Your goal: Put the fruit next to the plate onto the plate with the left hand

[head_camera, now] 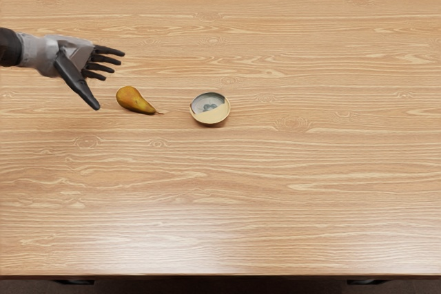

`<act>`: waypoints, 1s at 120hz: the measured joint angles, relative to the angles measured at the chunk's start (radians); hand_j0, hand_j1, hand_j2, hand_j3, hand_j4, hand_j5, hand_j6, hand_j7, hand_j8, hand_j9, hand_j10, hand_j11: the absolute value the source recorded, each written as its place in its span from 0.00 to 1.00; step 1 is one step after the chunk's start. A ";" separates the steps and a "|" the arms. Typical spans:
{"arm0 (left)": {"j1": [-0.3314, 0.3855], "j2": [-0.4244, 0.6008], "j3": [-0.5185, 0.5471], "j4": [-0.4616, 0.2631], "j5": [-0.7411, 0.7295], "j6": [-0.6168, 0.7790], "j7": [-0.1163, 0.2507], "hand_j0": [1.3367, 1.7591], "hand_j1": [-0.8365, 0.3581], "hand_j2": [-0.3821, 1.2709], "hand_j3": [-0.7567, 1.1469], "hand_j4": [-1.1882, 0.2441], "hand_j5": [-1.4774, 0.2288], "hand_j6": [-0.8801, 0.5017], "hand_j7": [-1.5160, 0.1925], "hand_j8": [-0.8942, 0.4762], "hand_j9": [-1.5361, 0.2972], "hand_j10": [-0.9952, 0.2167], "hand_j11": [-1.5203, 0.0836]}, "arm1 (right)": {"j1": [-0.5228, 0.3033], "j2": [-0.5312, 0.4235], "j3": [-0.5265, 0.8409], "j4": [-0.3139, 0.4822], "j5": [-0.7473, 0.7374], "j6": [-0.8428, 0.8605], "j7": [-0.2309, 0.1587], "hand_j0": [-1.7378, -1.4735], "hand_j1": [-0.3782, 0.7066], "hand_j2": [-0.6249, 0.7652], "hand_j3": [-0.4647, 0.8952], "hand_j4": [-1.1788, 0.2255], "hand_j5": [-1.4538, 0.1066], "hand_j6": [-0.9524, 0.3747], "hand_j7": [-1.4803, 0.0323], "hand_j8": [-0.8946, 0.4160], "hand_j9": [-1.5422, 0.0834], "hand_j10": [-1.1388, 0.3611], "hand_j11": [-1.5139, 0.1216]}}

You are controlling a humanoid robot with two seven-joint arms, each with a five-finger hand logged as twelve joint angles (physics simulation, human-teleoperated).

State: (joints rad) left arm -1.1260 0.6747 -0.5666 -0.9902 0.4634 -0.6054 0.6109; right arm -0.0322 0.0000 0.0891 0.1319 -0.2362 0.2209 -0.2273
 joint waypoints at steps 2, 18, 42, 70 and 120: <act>-0.009 -0.005 0.008 0.000 0.017 0.008 0.000 0.76 0.98 0.23 0.40 0.82 0.85 0.63 0.88 0.64 0.83 0.81 0.94 | 0.000 0.000 0.000 0.000 0.000 0.000 0.000 0.30 0.05 0.45 0.34 0.82 0.91 0.70 0.96 0.67 0.93 0.74 0.91; -0.063 -0.076 0.110 -0.001 0.151 0.150 0.000 0.76 0.97 0.23 0.40 0.81 0.85 0.62 0.87 0.64 0.82 0.80 0.93 | 0.000 0.000 0.000 0.000 0.000 0.000 0.000 0.30 0.05 0.45 0.34 0.82 0.91 0.70 0.96 0.67 0.93 0.74 0.91; -0.073 -0.162 0.210 -0.003 0.366 0.361 0.000 0.76 0.97 0.23 0.40 0.81 0.85 0.62 0.87 0.63 0.82 0.80 0.93 | 0.000 0.000 0.000 0.000 0.000 0.000 0.000 0.30 0.05 0.45 0.34 0.82 0.91 0.70 0.96 0.67 0.93 0.74 0.91; -0.087 -0.289 0.373 -0.008 0.521 0.580 0.000 0.76 0.97 0.23 0.40 0.81 0.85 0.62 0.87 0.63 0.82 0.80 0.93 | 0.000 0.000 0.000 0.000 0.000 0.000 0.000 0.30 0.05 0.45 0.34 0.82 0.91 0.70 0.96 0.67 0.93 0.74 0.91; -0.094 -0.360 0.525 -0.007 0.552 0.630 0.000 0.76 0.89 0.25 0.40 0.75 0.78 0.56 0.81 0.57 0.76 0.73 0.86 | 0.000 0.000 0.000 0.000 0.000 0.000 0.000 0.30 0.05 0.45 0.34 0.82 0.91 0.70 0.96 0.67 0.93 0.74 0.91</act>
State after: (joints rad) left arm -1.2200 0.3145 -0.0411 -0.9968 1.0157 0.0243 0.6109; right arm -0.0319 0.0000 0.0890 0.1316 -0.2362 0.2209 -0.2273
